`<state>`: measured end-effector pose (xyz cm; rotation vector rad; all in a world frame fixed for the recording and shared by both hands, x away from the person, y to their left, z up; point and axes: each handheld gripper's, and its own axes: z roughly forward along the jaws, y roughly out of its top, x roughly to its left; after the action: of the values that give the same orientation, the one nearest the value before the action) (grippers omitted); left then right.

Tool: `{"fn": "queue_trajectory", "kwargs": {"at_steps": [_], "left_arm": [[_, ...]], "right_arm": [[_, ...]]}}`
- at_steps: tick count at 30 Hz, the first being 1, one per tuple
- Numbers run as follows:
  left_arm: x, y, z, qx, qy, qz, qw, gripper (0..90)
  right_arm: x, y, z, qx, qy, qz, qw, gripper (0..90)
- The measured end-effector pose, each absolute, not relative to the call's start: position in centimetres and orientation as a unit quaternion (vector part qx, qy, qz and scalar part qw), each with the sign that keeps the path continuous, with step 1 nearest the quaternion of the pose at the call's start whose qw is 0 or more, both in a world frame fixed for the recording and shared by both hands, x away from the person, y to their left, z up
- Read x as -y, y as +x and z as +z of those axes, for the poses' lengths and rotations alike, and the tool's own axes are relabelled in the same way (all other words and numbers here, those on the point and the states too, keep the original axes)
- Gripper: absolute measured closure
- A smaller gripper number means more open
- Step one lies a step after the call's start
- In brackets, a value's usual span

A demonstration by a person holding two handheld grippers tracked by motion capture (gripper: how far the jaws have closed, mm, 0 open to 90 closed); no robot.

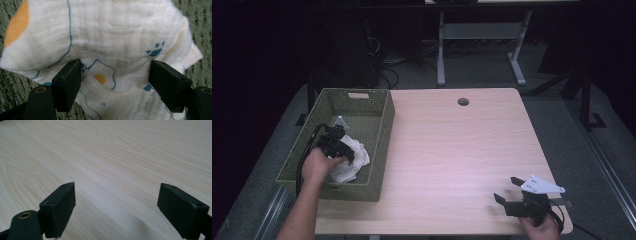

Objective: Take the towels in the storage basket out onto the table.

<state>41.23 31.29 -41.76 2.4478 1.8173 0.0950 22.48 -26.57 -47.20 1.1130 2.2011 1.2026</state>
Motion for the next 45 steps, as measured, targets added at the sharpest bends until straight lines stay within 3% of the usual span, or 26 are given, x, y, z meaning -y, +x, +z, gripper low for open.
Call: {"fn": "queue_trajectory", "kwargs": {"at_steps": [9,14,15,17,19,21,26,45], "left_arm": [[-30.3,41.6,-42.5,-0.580,0.814,0.035,-0.001,33.2],[-29.9,42.0,-42.4,-0.575,0.817,0.031,-0.013,50.8],[-29.8,41.9,-42.2,-0.573,0.819,0.035,-0.013,50.8],[-29.8,41.9,-42.2,-0.566,0.824,0.038,-0.014,63.9],[-29.8,41.8,-42.2,-0.566,0.824,0.039,-0.012,66.2],[-29.7,41.8,-42.1,-0.559,0.828,0.042,-0.013,75.2],[-29.9,41.7,-41.7,-0.558,0.829,0.042,-0.007,79.0],[-32.9,38.9,-35.0,-0.555,0.806,0.049,0.201,79.1]], "right_arm": [[26.5,22.5,-47.2,-0.786,0.398,0.430,0.197,14.5],[26.4,22.4,-47.2,-0.787,0.396,0.430,0.198,14.7],[26.4,22.4,-47.2,-0.787,0.396,0.430,0.198,14.7],[26.5,22.4,-47.2,-0.787,0.396,0.430,0.197,14.7],[26.5,22.4,-47.2,-0.787,0.396,0.431,0.197,14.7],[26.5,22.4,-47.2,-0.788,0.395,0.430,0.197,14.7],[26.5,22.4,-47.2,-0.787,0.396,0.430,0.197,14.7],[26.5,22.4,-47.1,-0.784,0.398,0.430,0.203,14.7]]}}
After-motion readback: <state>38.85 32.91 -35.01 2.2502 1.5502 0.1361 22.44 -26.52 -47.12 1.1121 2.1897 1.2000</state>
